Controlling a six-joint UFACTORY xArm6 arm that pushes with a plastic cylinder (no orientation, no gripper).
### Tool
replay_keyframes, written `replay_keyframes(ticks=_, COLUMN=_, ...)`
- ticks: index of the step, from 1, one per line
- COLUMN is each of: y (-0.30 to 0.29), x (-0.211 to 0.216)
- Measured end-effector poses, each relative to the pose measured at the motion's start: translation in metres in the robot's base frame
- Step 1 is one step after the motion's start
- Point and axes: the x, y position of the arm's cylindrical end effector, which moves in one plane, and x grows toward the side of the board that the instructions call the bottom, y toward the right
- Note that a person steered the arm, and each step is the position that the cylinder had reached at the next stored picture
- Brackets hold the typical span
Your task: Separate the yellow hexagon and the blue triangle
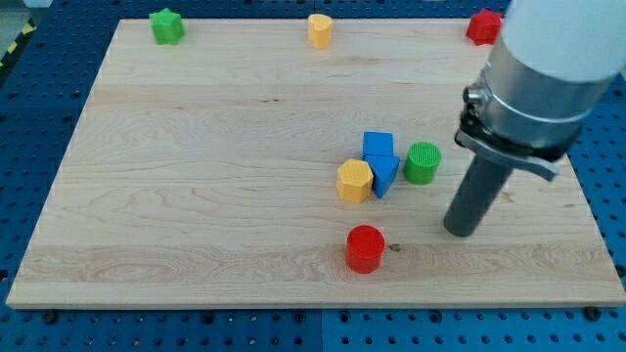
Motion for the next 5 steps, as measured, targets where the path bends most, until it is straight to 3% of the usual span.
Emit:
replay_keyframes(ticks=3, y=-0.097, x=-0.062)
replay_keyframes(ticks=5, y=-0.136, x=-0.059)
